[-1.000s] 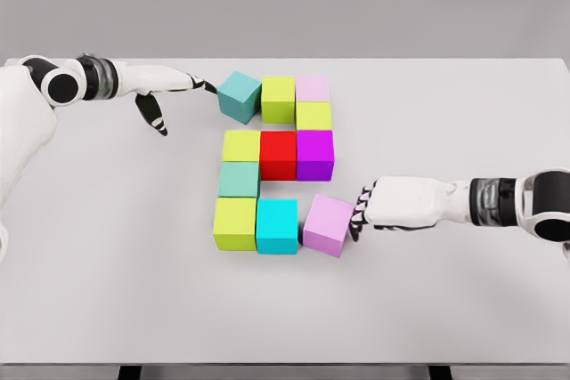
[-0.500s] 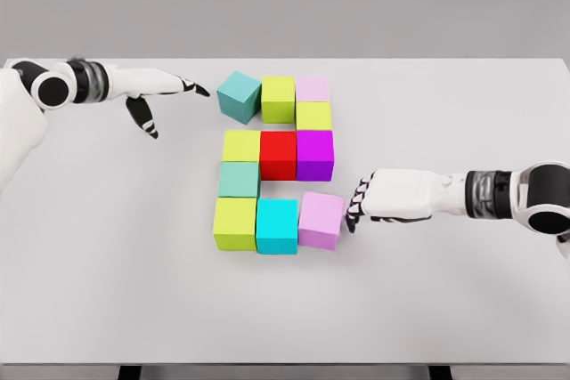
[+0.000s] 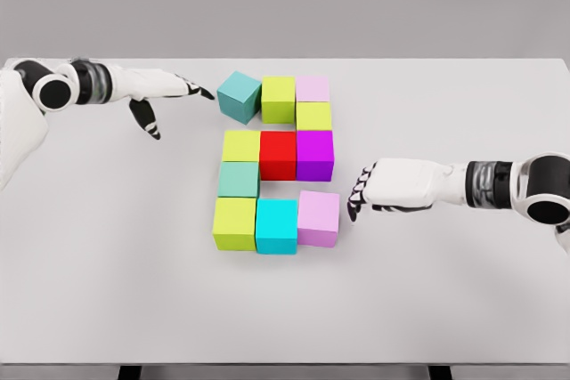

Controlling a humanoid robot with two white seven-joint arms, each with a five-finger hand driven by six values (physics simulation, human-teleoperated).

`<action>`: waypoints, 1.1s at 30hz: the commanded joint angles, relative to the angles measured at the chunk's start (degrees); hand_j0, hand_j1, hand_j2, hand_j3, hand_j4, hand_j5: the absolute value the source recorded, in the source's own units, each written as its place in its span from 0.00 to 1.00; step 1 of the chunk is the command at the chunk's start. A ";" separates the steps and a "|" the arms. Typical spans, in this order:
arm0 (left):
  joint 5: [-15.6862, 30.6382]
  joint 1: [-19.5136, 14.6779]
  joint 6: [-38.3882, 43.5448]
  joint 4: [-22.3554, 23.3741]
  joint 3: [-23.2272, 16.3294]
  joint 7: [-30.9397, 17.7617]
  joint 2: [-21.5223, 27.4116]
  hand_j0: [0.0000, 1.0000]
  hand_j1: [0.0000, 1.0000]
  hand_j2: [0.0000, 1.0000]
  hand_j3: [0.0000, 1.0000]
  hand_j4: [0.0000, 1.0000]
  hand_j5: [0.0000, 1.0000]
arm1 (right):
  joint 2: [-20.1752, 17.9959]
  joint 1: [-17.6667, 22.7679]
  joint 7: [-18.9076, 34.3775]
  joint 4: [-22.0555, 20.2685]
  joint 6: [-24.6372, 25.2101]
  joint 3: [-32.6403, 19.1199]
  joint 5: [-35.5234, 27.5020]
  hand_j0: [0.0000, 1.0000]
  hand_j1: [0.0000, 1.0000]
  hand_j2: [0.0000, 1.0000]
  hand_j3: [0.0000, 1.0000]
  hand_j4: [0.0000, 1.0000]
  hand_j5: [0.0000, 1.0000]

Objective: Assemble the squares on the desktop into the number 2

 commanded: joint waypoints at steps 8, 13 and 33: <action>0.83 1.32 0.16 -10.68 -0.95 0.03 6.38 1.00 1.00 1.00 1.00 1.00 1.00 | 0.51 -0.09 -0.01 0.76 0.14 -1.10 -1.01 0.55 0.55 0.55 0.55 0.55 0.55; 0.83 1.58 0.16 -15.16 -0.95 0.03 9.63 1.00 1.00 1.00 1.00 1.00 1.00 | 0.51 -0.09 -0.01 0.76 0.14 -2.15 -1.27 0.55 0.55 0.55 0.55 0.55 0.55; 0.92 4.31 0.16 -18.24 -1.56 0.03 5.24 1.00 1.00 1.00 1.00 1.00 1.00 | 5.08 -0.09 -0.01 3.74 0.14 -4.96 -1.27 0.54 0.54 0.54 0.54 0.54 0.54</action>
